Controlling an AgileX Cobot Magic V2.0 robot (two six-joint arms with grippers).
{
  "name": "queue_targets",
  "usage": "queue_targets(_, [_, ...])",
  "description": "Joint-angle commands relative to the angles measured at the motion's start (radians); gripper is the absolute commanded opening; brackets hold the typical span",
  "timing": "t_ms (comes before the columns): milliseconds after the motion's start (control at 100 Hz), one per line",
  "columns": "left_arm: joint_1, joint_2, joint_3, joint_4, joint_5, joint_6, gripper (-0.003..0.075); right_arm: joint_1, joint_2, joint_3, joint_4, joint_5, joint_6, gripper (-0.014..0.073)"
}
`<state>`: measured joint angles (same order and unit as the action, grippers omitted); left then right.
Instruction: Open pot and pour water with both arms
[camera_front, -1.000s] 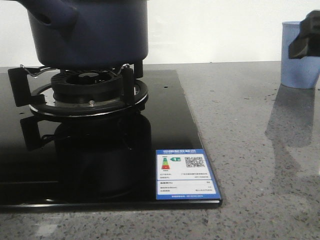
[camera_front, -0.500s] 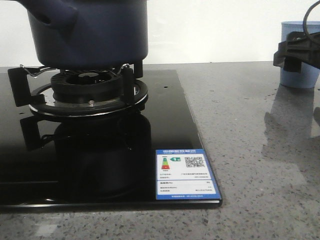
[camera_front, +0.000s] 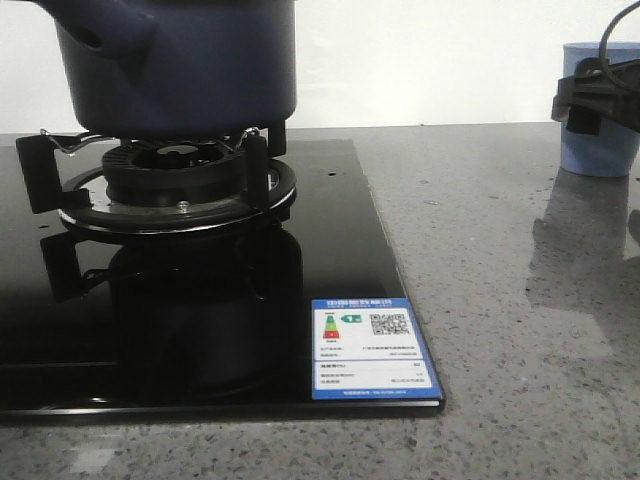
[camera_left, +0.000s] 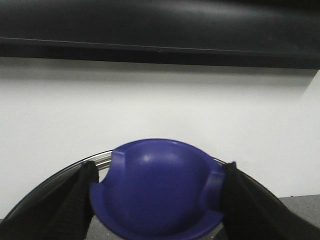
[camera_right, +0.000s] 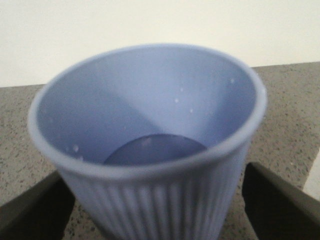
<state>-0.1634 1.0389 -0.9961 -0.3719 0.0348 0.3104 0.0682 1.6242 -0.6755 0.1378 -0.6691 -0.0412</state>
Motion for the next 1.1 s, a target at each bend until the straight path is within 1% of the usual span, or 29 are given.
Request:
queue_targets(0, [0.004,-0.028,-0.038,-0.001,-0.104,0.0,0.0377,-0.006,-0.016,-0.043,-0.003,-0.067,-0.007,0.0591])
queue_targets(160, [0.004,-0.028,-0.038,-0.001,-0.104,0.0,0.0377,-0.006,-0.007,-0.053,-0.003,-0.057,-0.007,0.0589])
queue_targets(210, [0.004,-0.028,-0.038,-0.001,-0.104,0.0,0.0377,-0.006,-0.007,-0.055,-0.001,-0.055,-0.007,0.0564])
queue_targets(380, [0.004,-0.028,-0.038,-0.001,-0.104,0.0,0.0377,-0.006,-0.007,-0.055,-0.001,-0.051,-0.007,0.0365])
queue_targets(430, [0.004,-0.028,-0.038,-0.001,-0.104,0.0,0.0377,-0.006,-0.007,-0.055,-0.001,-0.051,-0.007,0.0332])
queue_targets(530, [0.004,-0.028,-0.038,-0.001,-0.104,0.0,0.0377,-0.006,-0.02,-0.055,-0.003,-0.051,-0.007,0.0325])
queue_targets(670, [0.004,-0.028,-0.038,-0.001,-0.104,0.0,0.0377,-0.006,-0.086,-0.055,-0.082,-0.008,-0.007,0.0325])
queue_targets(750, [0.004,-0.028,-0.038,-0.001,-0.104,0.0,0.0377,0.004,-0.144,-0.055,-0.138,0.039,-0.007,0.0325])
queue_targets(850, [0.004,-0.028,-0.038,-0.001,-0.104,0.0,0.0377,0.025,-0.224,-0.063,-0.17,0.115,-0.007,0.0326])
queue_targets(970, [0.004,-0.028,-0.038,0.0,-0.104,0.0,0.0377,0.072,-0.309,-0.124,-0.215,0.313,-0.007,0.0326])
queue_targets(1090, [0.004,-0.028,-0.038,0.0,-0.104,0.0,0.0377,0.137,-0.34,-0.235,-0.26,0.502,-0.007,0.0326])
